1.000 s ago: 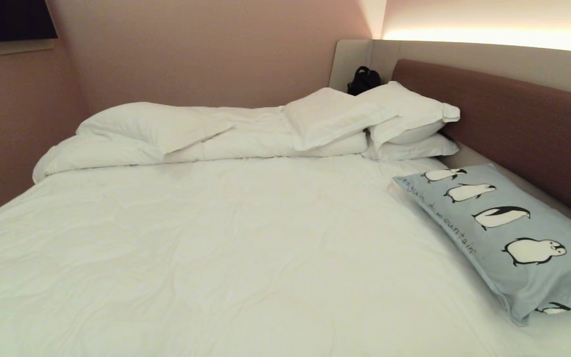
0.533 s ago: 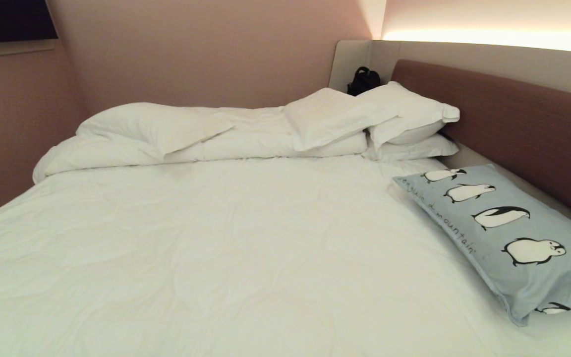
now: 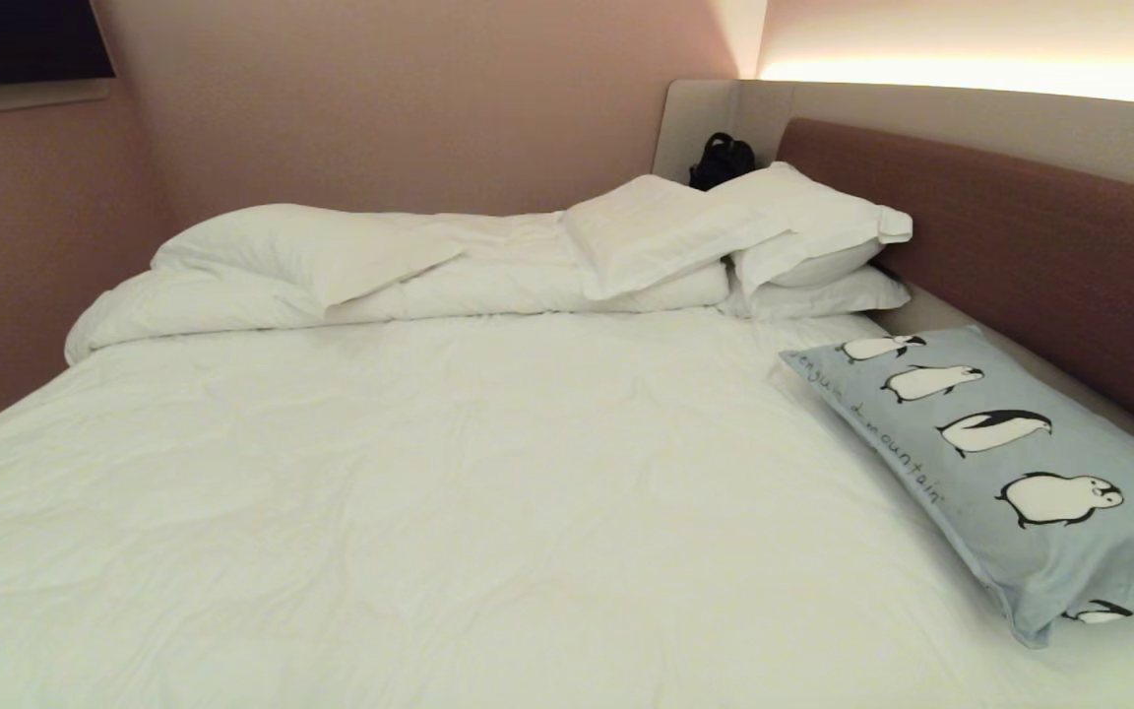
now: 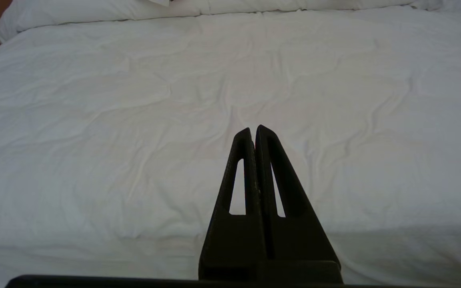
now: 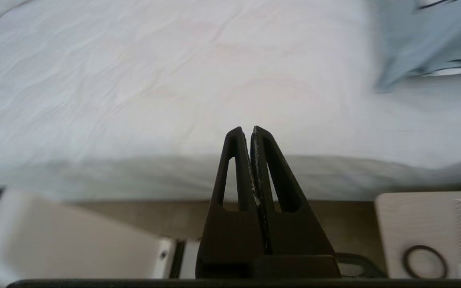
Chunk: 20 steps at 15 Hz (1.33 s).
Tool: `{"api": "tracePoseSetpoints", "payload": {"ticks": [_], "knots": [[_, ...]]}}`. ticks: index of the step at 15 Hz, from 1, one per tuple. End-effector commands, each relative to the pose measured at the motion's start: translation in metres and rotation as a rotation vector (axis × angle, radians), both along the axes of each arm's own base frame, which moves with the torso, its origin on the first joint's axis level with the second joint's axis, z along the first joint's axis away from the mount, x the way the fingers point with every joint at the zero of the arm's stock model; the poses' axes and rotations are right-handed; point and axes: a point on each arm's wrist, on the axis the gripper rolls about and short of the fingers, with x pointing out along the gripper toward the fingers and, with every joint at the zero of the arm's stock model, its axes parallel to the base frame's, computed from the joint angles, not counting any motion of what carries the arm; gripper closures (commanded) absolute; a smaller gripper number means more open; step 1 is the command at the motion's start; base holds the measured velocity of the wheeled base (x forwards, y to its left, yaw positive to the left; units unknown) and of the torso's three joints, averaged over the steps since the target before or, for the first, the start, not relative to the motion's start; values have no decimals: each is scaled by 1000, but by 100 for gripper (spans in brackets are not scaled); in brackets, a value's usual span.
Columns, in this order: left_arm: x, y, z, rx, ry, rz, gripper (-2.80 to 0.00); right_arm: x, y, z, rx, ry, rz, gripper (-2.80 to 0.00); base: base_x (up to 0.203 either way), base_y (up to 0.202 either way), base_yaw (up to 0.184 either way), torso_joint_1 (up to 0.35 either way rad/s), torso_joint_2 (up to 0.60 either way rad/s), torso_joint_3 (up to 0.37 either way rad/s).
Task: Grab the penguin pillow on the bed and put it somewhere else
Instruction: Pick up the pillow
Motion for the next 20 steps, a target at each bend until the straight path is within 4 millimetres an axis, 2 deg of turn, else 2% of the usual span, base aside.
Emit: {"api": "tracePoseSetpoints", "payload": {"ticks": [1,4,9,13,16,20], "knots": [[0,0,0,-1,0,1,0,-5,-1,-6,-39,-29,-170,0,0,0,0,0,0,0],[0,0,0,-1,0,1,0,-14,1,-18,-78,-112,-203,0,0,0,0,0,0,0],[0,0,0,-1,0,1,0,-17,-1,-16,-118,-310,-269,0,0,0,0,0,0,0],[0,0,0,-1,0,1,0,-23,-1,-37,-254,-403,-297,0,0,0,0,0,0,0],[0,0,0,-1,0,1,0,-19,-1,-43,-232,-395,-292,0,0,0,0,0,0,0],[0,0,0,-1,0,1,0,1,-1,-58,-250,-431,-292,0,0,0,0,0,0,0]]}}
